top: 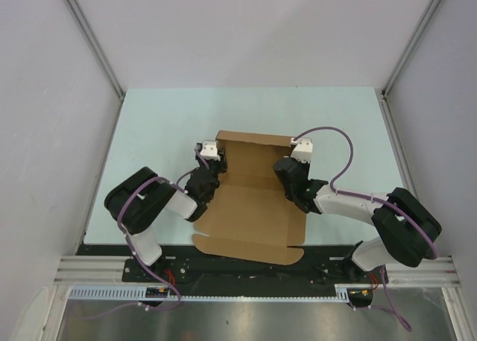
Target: Fold the paper box
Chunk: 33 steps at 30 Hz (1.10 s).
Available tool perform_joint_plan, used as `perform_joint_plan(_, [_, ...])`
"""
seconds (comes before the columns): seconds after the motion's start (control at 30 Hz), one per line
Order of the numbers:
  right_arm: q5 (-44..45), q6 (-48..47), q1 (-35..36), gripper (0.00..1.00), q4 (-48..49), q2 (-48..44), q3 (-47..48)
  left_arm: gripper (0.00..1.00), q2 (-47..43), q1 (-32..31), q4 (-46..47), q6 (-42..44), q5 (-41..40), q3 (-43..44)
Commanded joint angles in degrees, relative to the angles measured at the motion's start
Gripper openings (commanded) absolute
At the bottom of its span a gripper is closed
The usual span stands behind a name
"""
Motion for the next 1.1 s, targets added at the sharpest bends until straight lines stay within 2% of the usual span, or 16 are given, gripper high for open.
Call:
perform_joint_plan(0.0, [1.5, 1.4, 0.2, 0.00, 3.1, -1.0, 1.9, 0.56, -2.2, 0.0, 21.8, 0.9, -2.7, -2.9])
perform_joint_plan(0.1, [1.7, 1.4, 0.4, 0.00, 2.9, -1.0, 2.4, 0.63, -3.1, -0.1, 21.8, 0.6, -3.2, -4.4])
perform_joint_plan(0.23, [1.8, 1.4, 0.8, 0.00, 2.9, -0.9, 2.5, 0.63, -3.0, -0.8, 21.8, 0.0, -4.6, -6.2])
perform_joint_plan(0.33, [1.8, 1.4, 1.2, 0.00, 3.0, -0.8, 2.7, 0.62, -2.7, -1.5, 21.8, -0.7, -6.2, -7.4])
perform_joint_plan(0.5, [1.8, 1.4, 1.4, 0.00, 3.1, -0.7, 2.9, 0.55, -2.4, -2.0, 21.8, 2.3, -7.0, -6.3])
perform_joint_plan(0.53, [1.9, 1.3, 1.4, 0.00, 3.2, -0.7, 2.9, 0.52, -2.6, -2.0, 21.6, 2.3, -7.8, -6.5])
perform_joint_plan(0.63, [1.8, 1.1, 1.4, 0.00, 3.2, -0.9, 3.0, 0.34, -3.9, -2.3, 19.5, 2.2, -8.2, -7.2])
perform_joint_plan(0.67, [1.8, 1.1, 1.3, 0.00, 3.4, -0.9, 3.0, 0.19, -4.3, -2.3, 19.4, 2.3, -8.5, -7.4])
perform_joint_plan(0.73, [1.8, 1.2, 1.2, 0.00, 3.5, -0.8, 3.0, 0.04, -4.4, -2.3, 19.6, 2.3, -8.9, -7.5])
perform_joint_plan(0.8, [1.6, 1.3, 1.2, 0.00, 3.6, -0.6, 3.0, 0.00, -4.5, -2.3, 19.1, 2.4, -9.7, -7.4])
perform_joint_plan(0.9, [1.6, 1.3, 1.3, 0.00, 3.6, -0.7, 3.1, 0.00, -5.0, -2.3, 18.8, 2.0, -9.7, -7.8])
perform_joint_plan(1.0, [1.7, 1.2, 1.3, 0.00, 3.5, -1.0, 3.1, 0.33, -5.8, -2.4, 18.0, 0.9, -8.9, -8.1])
perform_joint_plan(1.03, [1.6, 1.1, 1.3, 0.00, 3.5, -1.1, 3.1, 0.51, -6.3, -2.3, 17.8, 0.9, -8.5, -8.2])
perform_joint_plan(1.07, [1.7, 1.0, 1.3, 0.00, 3.5, -1.1, 3.1, 0.57, -6.6, -2.4, 17.3, 0.8, -8.5, -8.3])
